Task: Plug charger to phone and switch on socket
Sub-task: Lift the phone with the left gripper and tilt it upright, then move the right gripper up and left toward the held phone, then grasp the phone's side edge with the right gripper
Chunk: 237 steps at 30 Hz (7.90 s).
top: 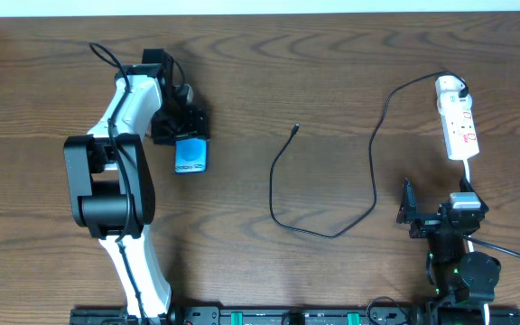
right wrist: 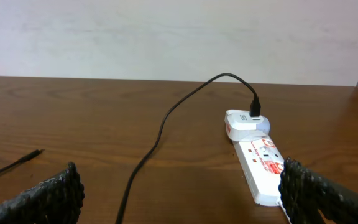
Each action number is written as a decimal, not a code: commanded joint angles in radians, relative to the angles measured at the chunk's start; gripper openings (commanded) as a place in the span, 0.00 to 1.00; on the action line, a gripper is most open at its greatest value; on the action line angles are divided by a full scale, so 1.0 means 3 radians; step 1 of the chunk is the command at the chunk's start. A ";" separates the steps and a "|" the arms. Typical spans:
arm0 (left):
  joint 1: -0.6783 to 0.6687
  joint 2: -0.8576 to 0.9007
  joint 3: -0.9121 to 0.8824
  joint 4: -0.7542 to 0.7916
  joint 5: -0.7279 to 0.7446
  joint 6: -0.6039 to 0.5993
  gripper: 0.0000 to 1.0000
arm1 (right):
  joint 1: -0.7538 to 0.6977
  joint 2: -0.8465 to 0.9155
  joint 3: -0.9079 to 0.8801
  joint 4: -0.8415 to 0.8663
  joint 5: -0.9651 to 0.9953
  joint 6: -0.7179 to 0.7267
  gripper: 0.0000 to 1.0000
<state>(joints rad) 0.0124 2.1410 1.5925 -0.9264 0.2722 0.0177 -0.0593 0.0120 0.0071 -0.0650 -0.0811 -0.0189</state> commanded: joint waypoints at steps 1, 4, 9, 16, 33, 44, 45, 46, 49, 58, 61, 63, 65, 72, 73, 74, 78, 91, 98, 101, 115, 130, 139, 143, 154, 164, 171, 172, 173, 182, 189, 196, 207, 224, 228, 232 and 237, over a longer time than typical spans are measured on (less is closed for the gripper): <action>0.0014 -0.0150 0.0107 -0.0051 0.0683 -0.0155 0.75 | 0.0025 -0.0020 -0.0005 -0.0014 0.0000 0.0023 0.99; 0.0014 -0.0150 0.0107 -0.0075 0.0975 -0.0182 0.73 | 0.0025 -0.0020 -0.0005 -0.0014 0.0000 0.0023 0.99; 0.0014 -0.0149 0.0107 -0.0126 0.1165 -0.0463 0.69 | 0.0025 -0.0020 -0.0005 -0.0014 0.0000 0.0023 0.99; 0.0014 -0.0150 0.0107 -0.0201 0.1162 -0.0868 0.66 | 0.0025 -0.0020 -0.0005 -0.0014 0.0000 0.0023 0.99; 0.0014 -0.0150 0.0107 -0.0332 0.1164 -0.1242 0.61 | 0.0025 -0.0020 -0.0005 -0.0014 0.0000 0.0023 0.99; 0.0014 -0.0149 0.0107 -0.0197 0.1180 -0.2158 0.58 | 0.0025 -0.0020 -0.0005 -0.0014 0.0000 0.0023 0.99; 0.0013 -0.0150 0.0107 -0.0196 0.1241 -0.2181 0.59 | 0.0025 -0.0020 -0.0005 -0.0014 0.0000 0.0023 0.99; 0.0013 -0.0150 0.0107 -0.0196 0.1308 -0.2192 0.58 | 0.0025 -0.0020 -0.0005 -0.0014 0.0000 0.0023 0.99; 0.0013 -0.0150 0.0107 -0.0197 0.1609 -0.2199 0.58 | 0.0025 -0.0020 -0.0005 -0.0014 0.0000 0.0023 0.99; 0.0014 -0.0150 0.0107 -0.0196 0.2014 -0.2627 0.58 | 0.0025 -0.0020 -0.0005 -0.0014 0.0000 0.0023 0.99; 0.0014 -0.0150 0.0107 -0.0197 0.2111 -0.2831 0.58 | 0.0025 -0.0020 -0.0005 -0.0014 0.0000 0.0023 0.99; 0.0014 -0.0150 0.0107 -0.0197 0.2188 -0.2950 0.58 | 0.0025 -0.0020 -0.0005 -0.0014 0.0000 0.0023 0.99; 0.0014 -0.0150 0.0107 -0.0197 0.2272 -0.3071 0.58 | 0.0025 -0.0020 -0.0005 -0.0014 0.0000 0.0023 0.99; 0.0014 -0.0150 0.0107 -0.0196 0.2697 -0.3272 0.57 | 0.0025 -0.0020 -0.0005 -0.0014 0.0000 0.0023 0.99; 0.0014 -0.0150 0.0107 -0.0196 0.2748 -0.3272 0.57 | 0.0025 -0.0020 -0.0005 -0.0014 0.0000 0.0023 0.99; 0.0013 -0.0150 0.0107 -0.0196 0.2780 -0.3272 0.58 | 0.0025 -0.0020 -0.0005 -0.0014 0.0000 0.0023 0.99; 0.0014 -0.0150 0.0107 -0.0198 0.2822 -0.3273 0.57 | 0.0025 -0.0020 -0.0005 -0.0014 0.0000 0.0023 0.99; 0.0013 -0.0150 0.0107 -0.0198 0.3117 -0.3574 0.57 | 0.0025 -0.0020 -0.0005 -0.0014 0.0000 0.0023 0.99; 0.0011 -0.0150 0.0107 -0.0198 0.3171 -0.3647 0.57 | 0.0025 -0.0020 -0.0005 -0.0014 0.0000 0.0023 0.99; 0.0010 -0.0150 0.0107 -0.0201 0.3171 -0.3656 0.57 | 0.0025 -0.0020 -0.0005 -0.0014 0.0000 0.0023 0.99; 0.0010 -0.0150 0.0107 -0.0197 0.3370 -0.3672 0.57 | 0.0025 -0.0020 -0.0005 -0.0014 0.0000 0.0022 0.99; 0.0010 -0.0150 0.0107 -0.0198 0.3370 -0.3857 0.57 | 0.0023 -0.0020 -0.0005 0.0015 -0.0008 0.0085 0.99; 0.0010 -0.0149 0.0107 -0.0198 0.3367 -0.3857 0.57 | 0.0023 -0.0004 -0.0001 0.0006 -0.0127 0.0257 0.99; 0.0010 -0.0150 0.0107 -0.0198 0.3367 -0.3857 0.57 | 0.0023 0.0153 0.0111 0.0020 -0.0139 0.0334 0.99; 0.0010 -0.0150 0.0107 -0.0198 0.3368 -0.3855 0.57 | -0.0045 0.1321 0.0951 0.0015 -0.0189 0.0305 0.99; 0.0010 -0.0150 0.0107 -0.0198 0.3368 -0.3857 0.57 | -0.0362 0.2894 0.2221 -0.0351 -0.0993 0.0304 0.99; 0.0010 -0.0150 0.0107 -0.0197 0.3368 -0.3922 0.57 | -0.0429 0.3759 0.3283 -0.1185 -0.1375 0.0149 0.99; 0.0010 -0.0150 0.0107 -0.0197 0.3368 -0.3933 0.57 | -0.0430 0.3887 0.3469 -0.1335 -0.1420 0.0113 0.99; 0.0010 -0.0150 0.0107 -0.0197 0.3368 -0.3933 0.57 | -0.0429 0.3995 0.3641 -0.1484 -0.1455 0.0069 0.99; 0.0010 -0.0150 0.0107 -0.0197 0.3293 -0.4009 0.57 | -0.0319 0.4815 0.5093 -0.2567 -0.1616 -0.0216 0.99; -0.0042 -0.0150 0.0107 -0.0197 0.2878 -0.4302 0.57 | -0.0320 0.4829 0.5132 -0.2223 -0.1703 -0.0089 0.99; -0.0210 -0.0150 0.0107 -0.0071 0.2033 -0.4644 0.57 | -0.0172 0.4964 0.5114 -0.1926 -0.2042 0.0195 0.94; -0.0453 -0.0150 0.0107 0.0240 0.1642 -0.4767 0.57 | 0.0337 0.5685 0.5114 -0.1912 -0.1970 0.1068 0.77; -0.0483 -0.0150 0.0107 0.0420 0.1555 -0.5006 0.56 | 0.1073 0.6586 0.5114 -0.1615 -0.1967 0.2049 0.63; -0.0483 -0.0150 0.0107 0.0420 0.1555 -0.5006 0.56 | 0.1186 0.6657 0.5114 -0.1484 -0.1966 0.2118 0.62; -0.0483 -0.0150 0.0107 0.0420 0.1555 -0.5020 0.56 | 0.1297 0.6666 0.5114 -0.1493 -0.1804 0.2181 0.60; -0.0483 -0.0150 0.0107 0.0430 0.1556 -0.5056 0.56 | 0.1432 0.6683 0.5095 -0.1503 -0.1704 0.2179 0.55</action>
<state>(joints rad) -0.1329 2.1407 1.5940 -0.7994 0.7296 -1.4754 0.3367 2.0083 1.5269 -0.5144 -0.6247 0.6189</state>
